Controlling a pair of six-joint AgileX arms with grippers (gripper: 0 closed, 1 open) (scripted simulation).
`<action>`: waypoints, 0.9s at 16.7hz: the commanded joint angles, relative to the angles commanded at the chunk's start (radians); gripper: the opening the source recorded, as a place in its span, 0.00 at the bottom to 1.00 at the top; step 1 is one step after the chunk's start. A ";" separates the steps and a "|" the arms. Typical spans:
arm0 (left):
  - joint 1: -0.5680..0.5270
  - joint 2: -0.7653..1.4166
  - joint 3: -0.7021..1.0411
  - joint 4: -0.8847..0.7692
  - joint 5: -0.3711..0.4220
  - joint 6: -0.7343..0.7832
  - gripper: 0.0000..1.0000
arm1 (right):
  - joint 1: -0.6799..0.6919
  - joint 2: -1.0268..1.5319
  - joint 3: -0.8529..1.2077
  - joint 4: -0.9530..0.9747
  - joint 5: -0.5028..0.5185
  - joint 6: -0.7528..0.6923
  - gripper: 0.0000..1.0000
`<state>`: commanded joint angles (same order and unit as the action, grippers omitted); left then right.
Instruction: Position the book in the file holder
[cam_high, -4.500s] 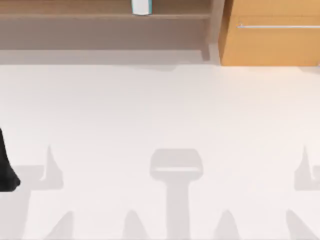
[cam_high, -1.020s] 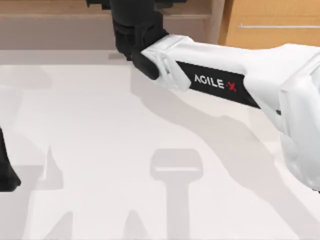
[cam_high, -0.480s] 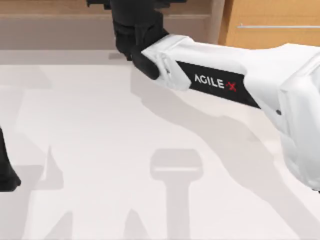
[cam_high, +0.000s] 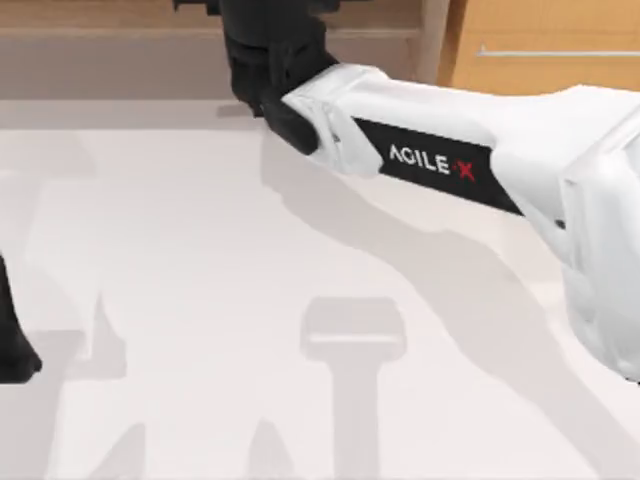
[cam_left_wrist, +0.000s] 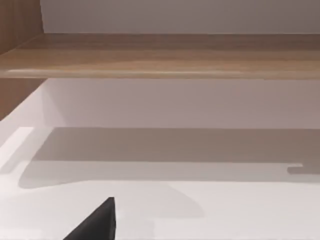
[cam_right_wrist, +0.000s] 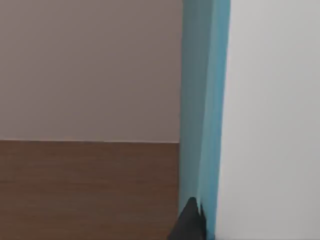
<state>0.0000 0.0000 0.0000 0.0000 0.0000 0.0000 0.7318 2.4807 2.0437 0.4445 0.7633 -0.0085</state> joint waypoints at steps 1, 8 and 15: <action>0.000 0.000 0.000 0.000 0.000 0.000 1.00 | 0.000 -0.004 0.009 -0.012 0.000 0.000 0.00; 0.000 0.000 0.000 0.000 0.000 0.000 1.00 | -0.001 -0.010 0.010 -0.026 -0.005 0.004 0.00; 0.000 0.000 0.000 0.000 0.000 0.000 1.00 | -0.011 -0.269 -0.212 -0.210 -0.230 0.127 0.00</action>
<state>0.0000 0.0000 0.0000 0.0000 0.0000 0.0000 0.7205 2.2116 1.8319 0.2341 0.5337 0.1184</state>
